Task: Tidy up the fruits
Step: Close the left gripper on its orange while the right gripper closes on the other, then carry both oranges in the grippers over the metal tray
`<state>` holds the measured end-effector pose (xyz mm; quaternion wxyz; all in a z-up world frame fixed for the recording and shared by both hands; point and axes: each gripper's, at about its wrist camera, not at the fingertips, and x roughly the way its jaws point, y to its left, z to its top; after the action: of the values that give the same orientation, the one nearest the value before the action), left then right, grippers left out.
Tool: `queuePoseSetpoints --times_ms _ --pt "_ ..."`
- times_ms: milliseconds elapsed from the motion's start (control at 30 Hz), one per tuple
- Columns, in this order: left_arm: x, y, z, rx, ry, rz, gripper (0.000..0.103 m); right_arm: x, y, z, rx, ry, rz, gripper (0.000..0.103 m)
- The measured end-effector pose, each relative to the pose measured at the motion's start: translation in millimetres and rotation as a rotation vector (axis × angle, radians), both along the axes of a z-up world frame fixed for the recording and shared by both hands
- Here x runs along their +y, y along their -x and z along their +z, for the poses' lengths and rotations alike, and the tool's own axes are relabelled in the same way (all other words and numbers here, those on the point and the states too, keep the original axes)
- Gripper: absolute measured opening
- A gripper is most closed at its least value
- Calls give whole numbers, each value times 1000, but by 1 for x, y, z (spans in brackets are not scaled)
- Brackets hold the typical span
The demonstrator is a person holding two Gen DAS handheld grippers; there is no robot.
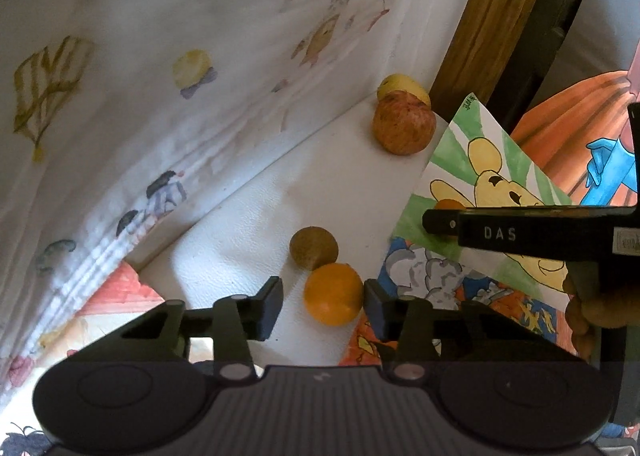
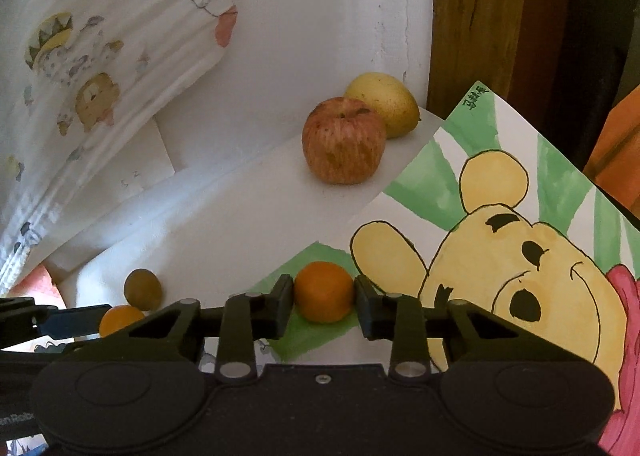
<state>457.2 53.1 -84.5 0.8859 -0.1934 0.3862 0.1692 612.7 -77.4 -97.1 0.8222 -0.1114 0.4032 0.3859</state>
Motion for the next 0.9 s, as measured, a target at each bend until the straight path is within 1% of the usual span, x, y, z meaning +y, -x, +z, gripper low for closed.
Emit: queuePoseSetpoints --times_ms 100,133,233,300,367,500,733,900 --pt "-1 -1 0 4 5 -7 40 -1 5 3 12 -2 4 34" --pt "-2 -1 0 3 16 -9 35 -2 9 5 15 -2 8 34" --pt "-3 -1 1 12 23 -11 34 -5 20 11 17 -7 12 34" --pt "-3 -1 3 21 30 -12 34 -9 27 17 3 -17 5 34" --pt "-3 2 4 34 33 -13 34 -12 33 22 13 -30 8 34" --pt "-5 10 7 46 36 -18 34 -16 50 32 -16 -24 25 34" --pt "-10 29 15 31 42 -43 34 -32 82 54 -34 -52 10 34" --pt "-14 49 26 12 45 -61 34 -46 115 72 -49 -82 -21 34"
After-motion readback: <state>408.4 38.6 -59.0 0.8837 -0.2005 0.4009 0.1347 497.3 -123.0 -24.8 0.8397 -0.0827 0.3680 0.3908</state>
